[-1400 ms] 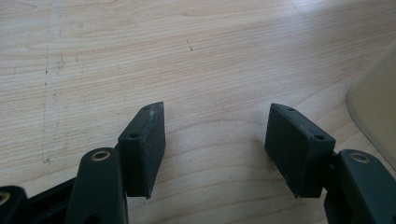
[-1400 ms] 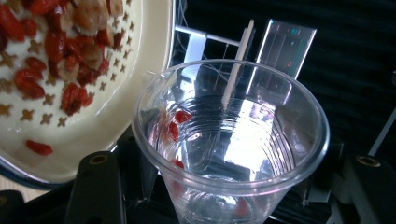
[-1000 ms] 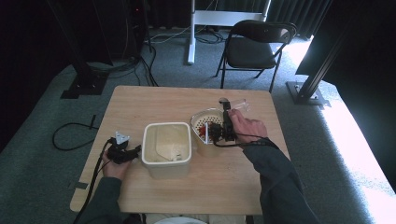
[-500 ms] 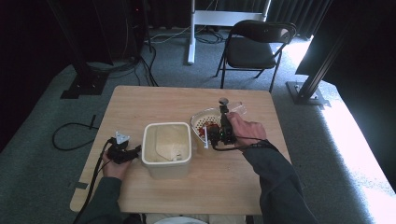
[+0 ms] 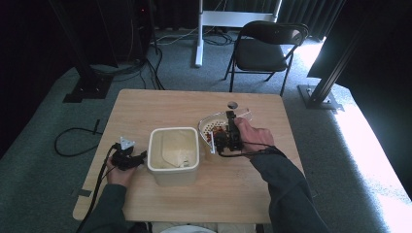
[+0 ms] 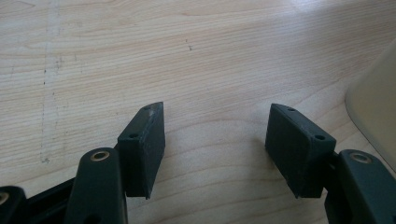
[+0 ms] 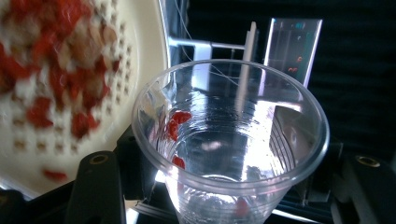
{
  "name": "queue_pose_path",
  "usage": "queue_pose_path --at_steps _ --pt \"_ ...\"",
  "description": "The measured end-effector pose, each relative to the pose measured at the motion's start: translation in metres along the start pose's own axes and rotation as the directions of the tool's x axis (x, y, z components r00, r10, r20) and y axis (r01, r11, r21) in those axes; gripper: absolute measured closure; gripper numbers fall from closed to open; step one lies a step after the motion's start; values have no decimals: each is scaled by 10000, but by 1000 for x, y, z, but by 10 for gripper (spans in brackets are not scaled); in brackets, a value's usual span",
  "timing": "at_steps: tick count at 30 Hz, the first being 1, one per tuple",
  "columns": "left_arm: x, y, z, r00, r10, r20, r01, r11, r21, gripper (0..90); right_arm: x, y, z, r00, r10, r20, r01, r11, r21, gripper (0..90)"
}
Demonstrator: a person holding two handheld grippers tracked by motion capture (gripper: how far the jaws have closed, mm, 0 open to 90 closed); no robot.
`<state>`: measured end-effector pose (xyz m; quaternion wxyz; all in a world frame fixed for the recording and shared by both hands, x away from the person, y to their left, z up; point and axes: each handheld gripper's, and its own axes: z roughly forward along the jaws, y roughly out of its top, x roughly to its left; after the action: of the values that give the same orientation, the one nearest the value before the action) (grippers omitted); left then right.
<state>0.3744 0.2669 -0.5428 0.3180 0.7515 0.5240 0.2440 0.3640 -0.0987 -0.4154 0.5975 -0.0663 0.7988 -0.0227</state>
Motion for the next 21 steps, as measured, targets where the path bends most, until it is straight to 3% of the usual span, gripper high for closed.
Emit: queue_pose_path --at_steps 1,3,5,6,7,8,9,10,11,12,14,16,18,21 --pt "0 0 0 10000 -8 1 8 10000 -5 387 1 0 0 9996 -258 145 257 9996 63 356" --pt "0 0 0 10000 10 -15 -10 10000 -17 388 -4 -1 1 9985 538 55 -538 9985 50 356" --pt "0 0 0 10000 7 -5 -7 10000 6 387 2 0 0 9997 -214 119 213 9997 100 356" --pt "0 0 -1 10000 12 -10 -12 10000 -13 387 -2 -2 1 9990 435 140 -436 9990 100 356" --pt "0 0 0 10000 12 -6 -12 10000 -9 388 -4 -2 1 9973 730 -18 -730 9973 -23 356" --pt "0 0 0 10000 24 -6 -24 10000 9 387 1 -2 0 9999 146 -66 -146 9999 1 356" --pt "0 0 0 10000 16 -24 -16 10000 -8 387 2 -2 1 9999 141 97 -142 9999 91 356" --pt "-1 0 0 10000 15 -16 -15 10000 -18 387 -2 -4 2 9972 739 80 -739 9973 53 357" --pt "-1 0 0 10000 20 -5 -20 10000 -8 387 -2 -2 1 9978 655 -121 -655 9978 -14 356" --pt "0 0 0 10000 5 -15 -5 10000 10 387 2 -1 1 9999 139 -93 -139 9999 11 356" --pt "0 0 0 10000 3 0 -3 10000 6 387 -4 -3 2 9945 1044 -28 -1044 9945 -98 356" --pt "0 0 0 10000 -2 2 2 10000 6 386 2 -2 2 9983 570 -147 -570 9984 18 355" --pt "0 0 0 10000 19 3 -19 10000 26 386 3 -3 3 9953 923 -292 -927 9956 -106 355" --pt "0 0 0 10000 21 0 -21 10000 -4 386 2 -7 2 9923 1231 -158 -1233 9923 -108 354"
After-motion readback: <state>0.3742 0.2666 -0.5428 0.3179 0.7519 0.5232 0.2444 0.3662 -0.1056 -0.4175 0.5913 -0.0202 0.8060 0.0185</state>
